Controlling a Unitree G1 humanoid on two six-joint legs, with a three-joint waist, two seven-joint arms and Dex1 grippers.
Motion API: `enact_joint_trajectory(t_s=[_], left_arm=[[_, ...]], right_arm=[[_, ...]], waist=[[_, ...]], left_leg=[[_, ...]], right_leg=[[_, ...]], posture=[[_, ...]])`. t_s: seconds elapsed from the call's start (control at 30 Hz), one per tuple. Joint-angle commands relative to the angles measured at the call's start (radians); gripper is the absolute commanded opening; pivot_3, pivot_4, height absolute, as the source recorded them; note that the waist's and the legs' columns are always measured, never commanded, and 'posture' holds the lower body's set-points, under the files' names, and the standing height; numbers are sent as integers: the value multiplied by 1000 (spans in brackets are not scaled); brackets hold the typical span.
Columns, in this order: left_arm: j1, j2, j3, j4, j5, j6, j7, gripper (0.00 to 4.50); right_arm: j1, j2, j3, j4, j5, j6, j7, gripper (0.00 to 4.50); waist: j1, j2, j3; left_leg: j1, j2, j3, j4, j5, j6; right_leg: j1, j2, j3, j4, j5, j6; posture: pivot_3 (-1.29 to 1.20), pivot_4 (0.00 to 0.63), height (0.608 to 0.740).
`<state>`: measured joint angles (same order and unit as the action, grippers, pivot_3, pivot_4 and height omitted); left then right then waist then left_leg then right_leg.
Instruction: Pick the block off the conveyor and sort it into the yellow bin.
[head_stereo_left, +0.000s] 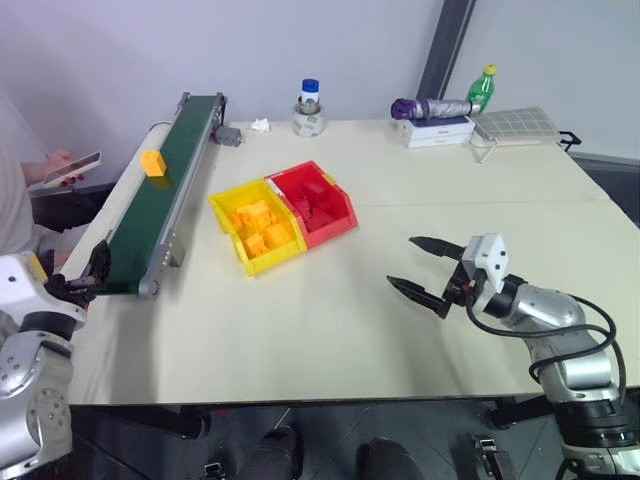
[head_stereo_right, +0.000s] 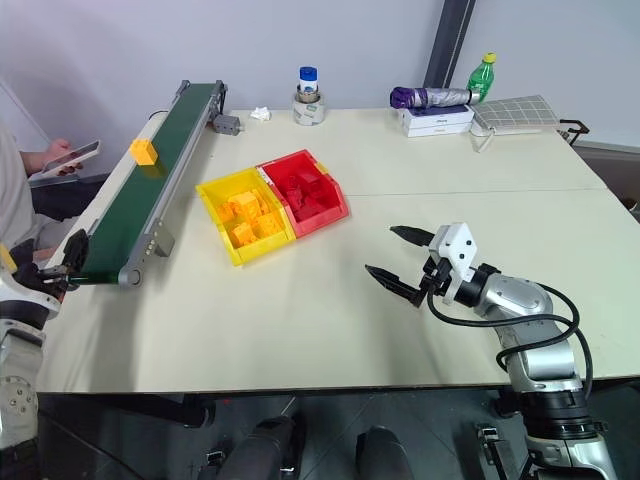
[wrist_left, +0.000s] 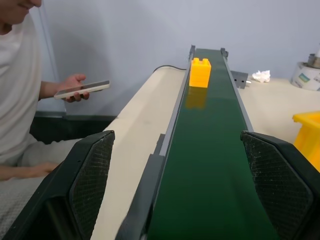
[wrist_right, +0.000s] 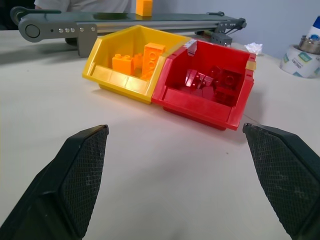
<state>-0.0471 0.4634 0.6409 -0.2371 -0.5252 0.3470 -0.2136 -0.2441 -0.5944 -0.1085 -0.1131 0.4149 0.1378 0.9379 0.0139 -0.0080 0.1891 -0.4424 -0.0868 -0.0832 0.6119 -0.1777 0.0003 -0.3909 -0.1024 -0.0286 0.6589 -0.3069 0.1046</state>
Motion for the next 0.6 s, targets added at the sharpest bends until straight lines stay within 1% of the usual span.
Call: enact_joint_trajectory(t_s=[0.03,0.17,0.3,0.37,0.43,0.57,0.6], left_arm=[[-41,59,-14,48,1,31,-26,4247],[-113,105,-24,124,-13,48,-56,4247],[-224,155,-40,233,-44,95,-109,4247],[-262,185,-63,283,-27,111,-132,4247],[-326,198,-64,346,-51,132,-156,4247],[-404,223,-89,442,-40,176,-175,4247],[-419,234,-106,466,-18,156,-189,4247]], right_arm=[[-4,10,1,-41,9,-9,-9,4500],[-10,17,10,-40,8,-8,-17,4500],[-7,19,13,-42,7,-10,-22,4500],[-7,20,15,-43,7,-10,-26,4500],[-4,19,12,-47,8,-10,-30,4500],[4,18,10,-59,10,-8,-37,4500],[9,18,10,-64,10,-9,-40,4500]], waist=[[0,0,0],[-1,0,0],[0,0,0],[-1,0,0],[-1,0,0],[-1,0,0],[-2,0,0]], left_leg=[[0,0,0,0,0,0],[0,0,0,0,0,0],[0,0,0,0,0,0],[0,0,-1,0,0,0],[0,0,0,0,0,0],[0,0,0,0,1,1],[0,0,0,0,1,2]], right_leg=[[0,0,0,0,0,0],[0,0,0,0,0,0],[0,0,0,0,1,1],[0,1,0,0,1,1],[0,1,0,0,1,1],[-1,1,0,0,1,2],[-1,1,0,1,1,2]], posture=[[0,150,740],[0,150,740],[0,150,740],[0,150,740],[0,150,740],[0,150,740],[0,150,740]])
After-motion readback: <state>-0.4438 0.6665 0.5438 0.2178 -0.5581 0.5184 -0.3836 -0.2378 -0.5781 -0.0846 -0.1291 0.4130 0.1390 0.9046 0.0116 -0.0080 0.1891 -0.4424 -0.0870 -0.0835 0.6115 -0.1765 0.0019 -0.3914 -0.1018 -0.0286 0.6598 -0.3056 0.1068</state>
